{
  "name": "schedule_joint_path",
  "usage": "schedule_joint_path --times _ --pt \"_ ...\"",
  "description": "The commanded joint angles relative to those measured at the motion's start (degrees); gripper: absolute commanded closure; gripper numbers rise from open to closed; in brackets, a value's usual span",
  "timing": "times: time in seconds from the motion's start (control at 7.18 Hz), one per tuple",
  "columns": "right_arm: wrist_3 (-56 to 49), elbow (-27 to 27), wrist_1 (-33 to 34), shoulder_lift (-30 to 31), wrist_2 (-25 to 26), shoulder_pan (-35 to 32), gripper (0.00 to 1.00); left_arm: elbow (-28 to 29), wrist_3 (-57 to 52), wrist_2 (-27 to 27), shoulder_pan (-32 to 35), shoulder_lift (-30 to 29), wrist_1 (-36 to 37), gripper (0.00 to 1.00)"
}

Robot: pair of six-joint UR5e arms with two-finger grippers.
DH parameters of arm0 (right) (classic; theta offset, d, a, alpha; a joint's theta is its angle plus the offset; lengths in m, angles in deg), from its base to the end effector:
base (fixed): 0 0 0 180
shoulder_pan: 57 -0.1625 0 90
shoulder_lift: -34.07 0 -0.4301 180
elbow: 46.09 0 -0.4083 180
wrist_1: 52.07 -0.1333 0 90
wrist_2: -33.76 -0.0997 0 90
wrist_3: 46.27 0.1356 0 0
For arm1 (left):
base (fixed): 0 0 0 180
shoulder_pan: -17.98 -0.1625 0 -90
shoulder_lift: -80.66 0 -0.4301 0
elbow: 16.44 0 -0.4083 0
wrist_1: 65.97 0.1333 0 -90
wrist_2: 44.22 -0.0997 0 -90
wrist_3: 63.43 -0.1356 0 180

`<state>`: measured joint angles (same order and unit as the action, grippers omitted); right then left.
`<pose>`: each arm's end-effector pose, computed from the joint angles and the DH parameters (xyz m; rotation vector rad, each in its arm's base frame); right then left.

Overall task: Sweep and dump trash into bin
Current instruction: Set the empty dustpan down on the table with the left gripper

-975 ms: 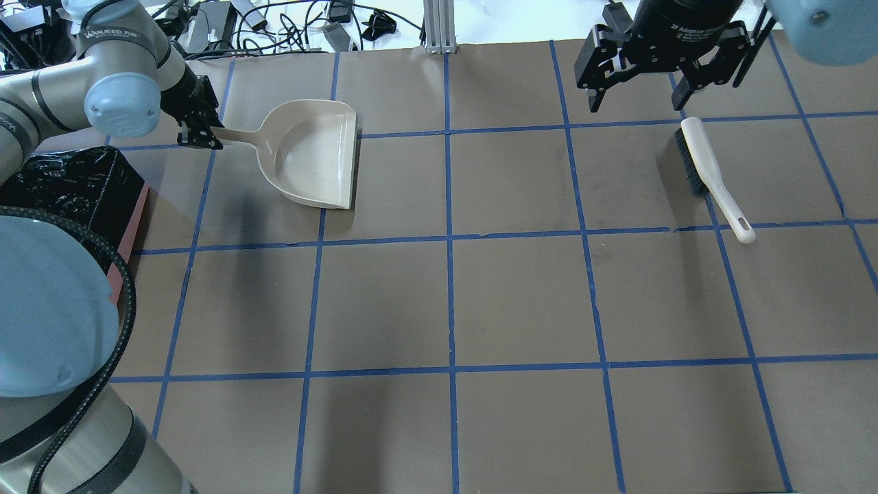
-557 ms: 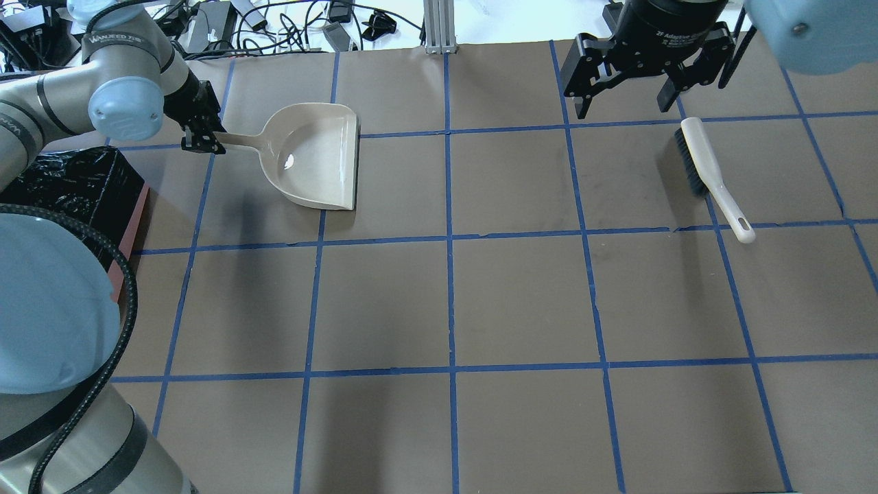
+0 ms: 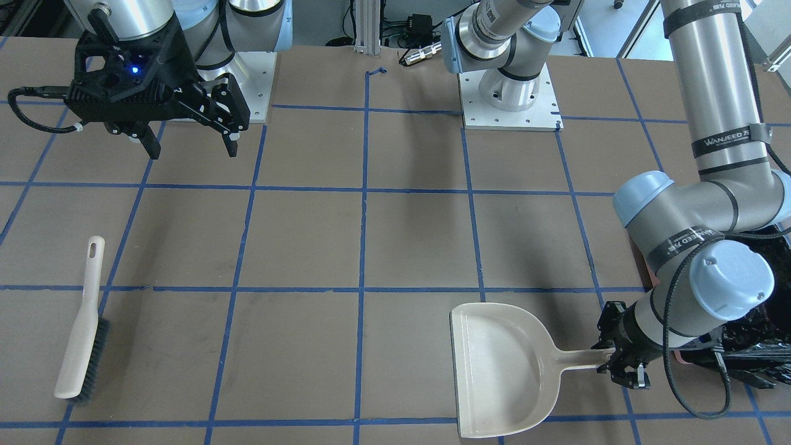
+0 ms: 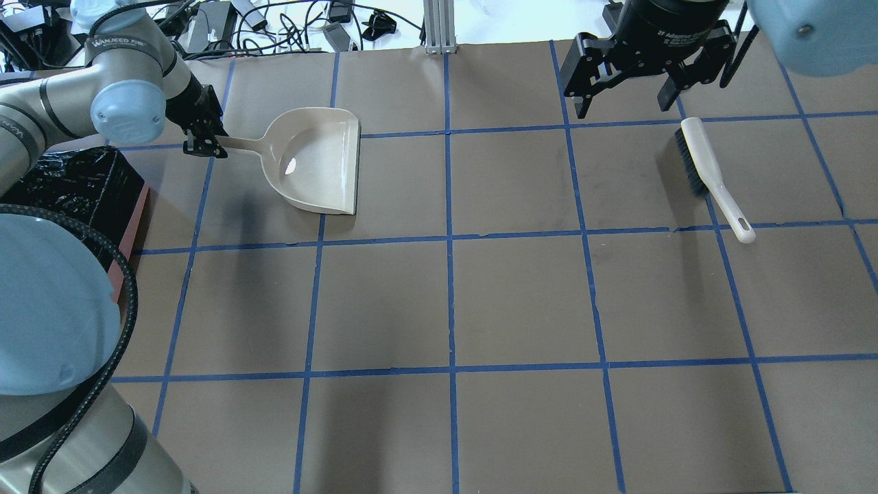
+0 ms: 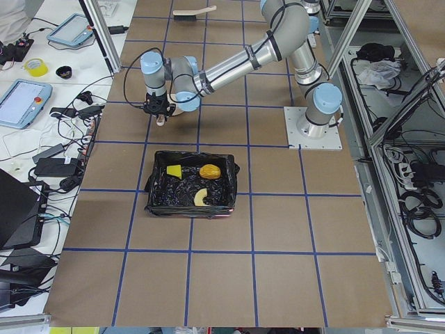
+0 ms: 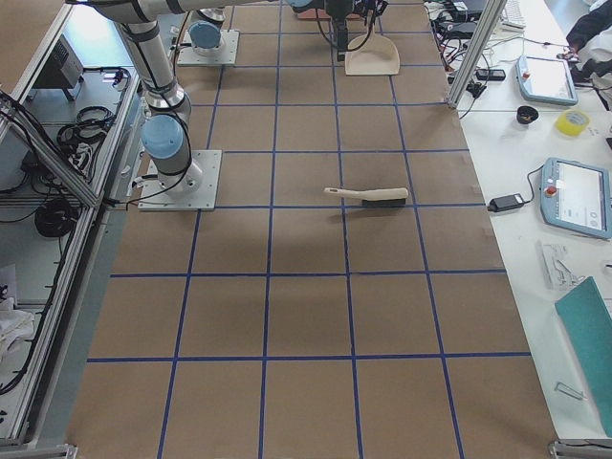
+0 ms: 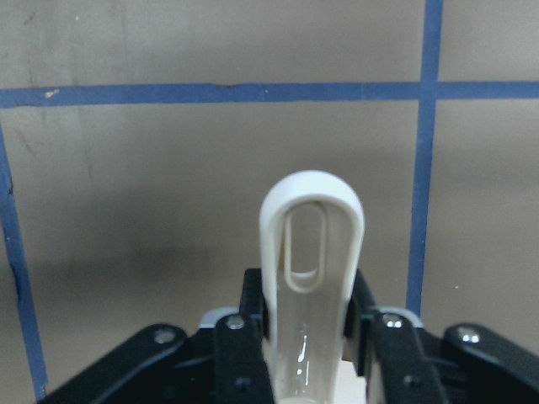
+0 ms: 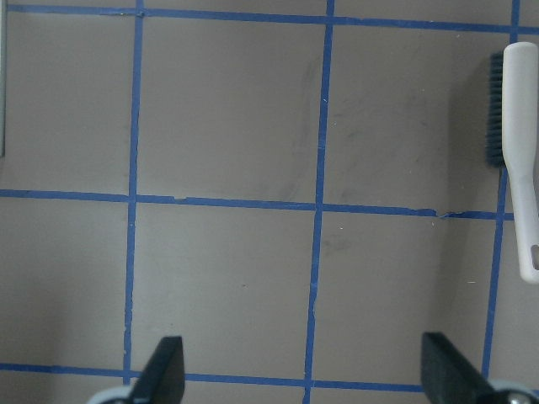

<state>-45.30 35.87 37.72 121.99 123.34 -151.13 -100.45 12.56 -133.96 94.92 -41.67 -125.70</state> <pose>0.1724 -0.5234 0.5098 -0.0868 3.1247 -0.1563 0.0288 -0.7167 0.2163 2.1741 -2.2108 0.0871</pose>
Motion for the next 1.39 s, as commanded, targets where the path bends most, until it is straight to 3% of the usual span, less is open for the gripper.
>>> schedule_joint_path --times 0.0,0.42,0.97,1.25 --pt "0.00 -0.04 1.25 0.07 -0.11 0.00 0.00 -0.54 -0.13 0.01 0.22 0.51 -0.04 1.00" --pt "0.17 0.05 1.35 0.50 -0.11 0.00 0.00 -0.63 -1.19 0.01 0.93 0.51 -0.47 1.00" --pt "0.00 0.05 1.44 0.59 -0.46 0.00 0.00 -1.69 -1.37 0.09 1.89 0.86 -0.22 0.80" --pt "0.08 0.05 1.44 0.42 -0.55 0.00 0.00 -1.77 -4.59 -0.17 2.42 1.30 0.14 0.60"
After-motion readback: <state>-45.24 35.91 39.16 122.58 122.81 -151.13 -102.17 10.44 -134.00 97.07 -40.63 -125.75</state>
